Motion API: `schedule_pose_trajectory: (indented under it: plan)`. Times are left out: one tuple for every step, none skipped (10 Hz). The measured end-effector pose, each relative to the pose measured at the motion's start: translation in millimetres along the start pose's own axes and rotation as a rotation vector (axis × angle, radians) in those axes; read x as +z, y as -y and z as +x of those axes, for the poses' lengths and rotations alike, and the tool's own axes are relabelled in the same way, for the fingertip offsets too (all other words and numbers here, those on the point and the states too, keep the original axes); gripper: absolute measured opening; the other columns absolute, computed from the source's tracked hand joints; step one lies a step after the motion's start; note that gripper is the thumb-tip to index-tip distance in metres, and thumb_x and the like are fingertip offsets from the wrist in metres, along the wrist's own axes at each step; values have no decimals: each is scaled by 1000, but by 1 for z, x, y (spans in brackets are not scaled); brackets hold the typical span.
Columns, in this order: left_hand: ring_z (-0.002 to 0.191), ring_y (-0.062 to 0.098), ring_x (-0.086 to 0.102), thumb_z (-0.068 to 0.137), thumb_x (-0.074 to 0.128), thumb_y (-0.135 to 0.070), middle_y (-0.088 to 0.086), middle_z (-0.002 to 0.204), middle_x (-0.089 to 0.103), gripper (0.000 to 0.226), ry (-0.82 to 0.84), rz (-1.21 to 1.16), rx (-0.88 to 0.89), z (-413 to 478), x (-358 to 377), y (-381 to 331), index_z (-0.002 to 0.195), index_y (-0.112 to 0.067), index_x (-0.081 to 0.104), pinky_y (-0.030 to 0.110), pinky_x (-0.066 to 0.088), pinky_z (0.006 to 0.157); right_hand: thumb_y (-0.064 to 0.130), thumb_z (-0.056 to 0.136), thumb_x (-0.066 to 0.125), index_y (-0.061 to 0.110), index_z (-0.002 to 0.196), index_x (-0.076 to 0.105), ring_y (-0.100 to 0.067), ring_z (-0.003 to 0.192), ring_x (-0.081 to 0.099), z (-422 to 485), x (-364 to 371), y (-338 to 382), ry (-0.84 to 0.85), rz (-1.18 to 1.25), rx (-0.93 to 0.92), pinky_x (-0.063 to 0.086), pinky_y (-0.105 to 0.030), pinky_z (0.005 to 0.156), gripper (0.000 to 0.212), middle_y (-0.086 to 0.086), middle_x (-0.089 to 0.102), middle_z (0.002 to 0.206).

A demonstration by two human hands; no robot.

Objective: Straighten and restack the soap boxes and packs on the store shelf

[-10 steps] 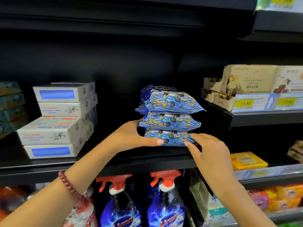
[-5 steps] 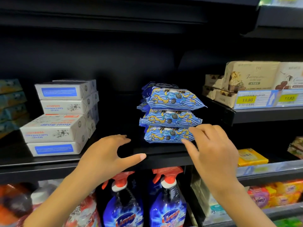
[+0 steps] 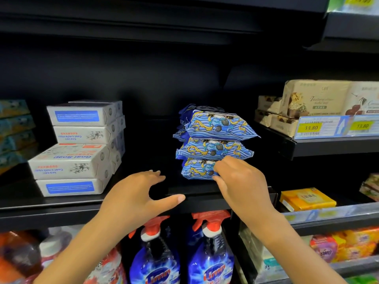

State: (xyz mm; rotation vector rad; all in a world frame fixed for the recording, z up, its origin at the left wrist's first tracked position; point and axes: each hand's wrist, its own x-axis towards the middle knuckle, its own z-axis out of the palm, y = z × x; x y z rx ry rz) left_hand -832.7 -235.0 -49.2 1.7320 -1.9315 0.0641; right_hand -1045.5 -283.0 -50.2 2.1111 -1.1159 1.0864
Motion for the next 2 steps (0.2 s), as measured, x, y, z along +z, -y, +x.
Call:
schedule_pose_trajectory:
  plan:
    - [133,-6,32,60,47,-80,-20,143,42,86,10,-3,-23,0,1,-1,132,-33,51,16,28,101,-4,57,83,9,59,56,-22,49,52,3,2,-1,21,36,-2,42,-25,37,30,-1,52,55]
    - [133,-6,32,59,44,-82,-21,142,42,88,1,-7,-37,-2,-1,-2,132,-33,52,17,29,101,1,57,85,11,61,57,-20,50,53,1,-2,1,49,52,-12,40,-22,36,30,0,52,57]
